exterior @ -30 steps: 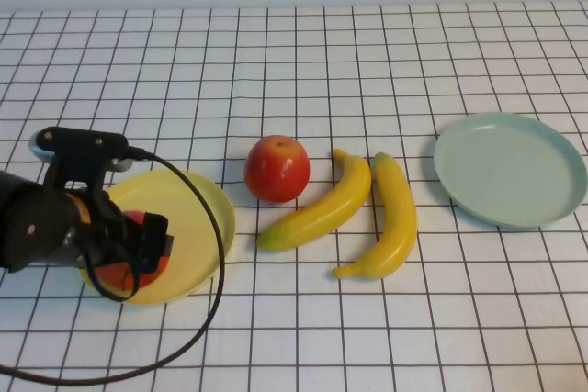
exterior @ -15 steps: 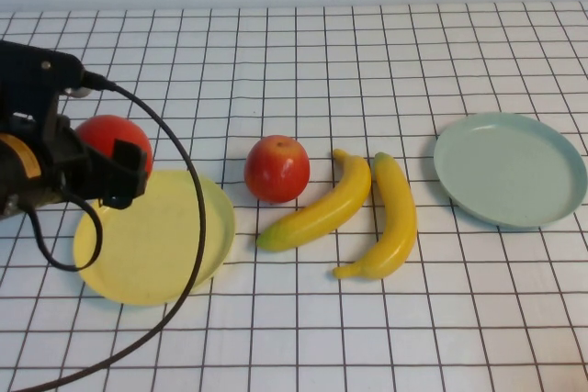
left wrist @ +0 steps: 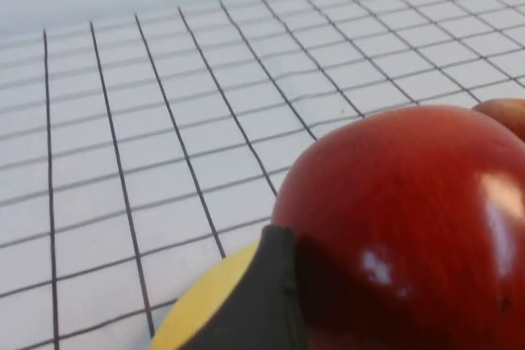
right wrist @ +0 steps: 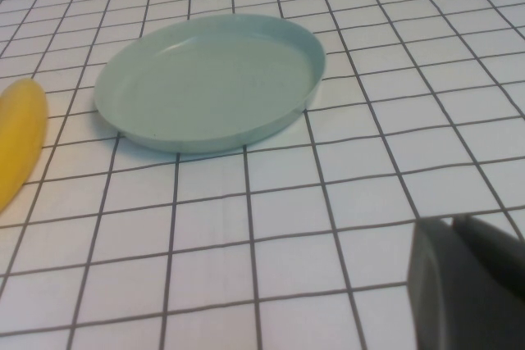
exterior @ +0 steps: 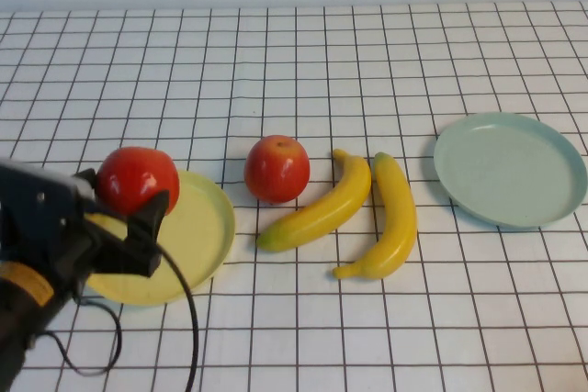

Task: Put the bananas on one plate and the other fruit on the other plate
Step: Put one type of fruit in the left plate

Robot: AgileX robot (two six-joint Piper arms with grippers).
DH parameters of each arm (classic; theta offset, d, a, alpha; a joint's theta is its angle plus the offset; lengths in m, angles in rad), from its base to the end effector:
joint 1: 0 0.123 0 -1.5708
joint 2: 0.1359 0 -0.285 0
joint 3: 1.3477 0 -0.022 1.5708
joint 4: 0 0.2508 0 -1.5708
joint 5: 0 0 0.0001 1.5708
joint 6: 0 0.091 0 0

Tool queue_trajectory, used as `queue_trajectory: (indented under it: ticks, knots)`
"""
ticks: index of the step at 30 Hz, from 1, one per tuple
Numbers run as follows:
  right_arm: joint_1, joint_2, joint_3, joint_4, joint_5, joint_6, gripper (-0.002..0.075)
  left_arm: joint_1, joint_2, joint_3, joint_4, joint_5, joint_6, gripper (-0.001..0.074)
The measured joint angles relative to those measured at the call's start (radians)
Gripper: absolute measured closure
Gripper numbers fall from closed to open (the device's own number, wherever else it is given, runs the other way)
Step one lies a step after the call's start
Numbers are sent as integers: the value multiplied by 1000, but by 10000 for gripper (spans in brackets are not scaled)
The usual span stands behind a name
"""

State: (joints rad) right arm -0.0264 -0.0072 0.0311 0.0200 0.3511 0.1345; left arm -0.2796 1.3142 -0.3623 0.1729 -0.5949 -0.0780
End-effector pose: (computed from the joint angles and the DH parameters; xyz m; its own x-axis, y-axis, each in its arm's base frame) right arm 0.0535 -0.0008 0.1715 -0.2773 0.1601 -0.9473 0.0629 0.9869 0.1483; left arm 0.2208 -0.0725 0.2045 -0.2382 0.1363 -0.9616 0.3803 0.9241 0.0368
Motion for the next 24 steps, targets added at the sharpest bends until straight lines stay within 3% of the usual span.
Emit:
queue_trajectory:
  ticks: [4, 10, 24]
  knots:
    - [0, 0, 0, 0, 0, 0, 742, 5, 161, 194, -91, -434, 141, 66]
    - [0, 0, 0, 0, 0, 0, 742, 7, 387, 246, -118, -593, 67, 66]
    - [0, 0, 0, 0, 0, 0, 742, 7, 420, 246, -88, -572, -166, 66]
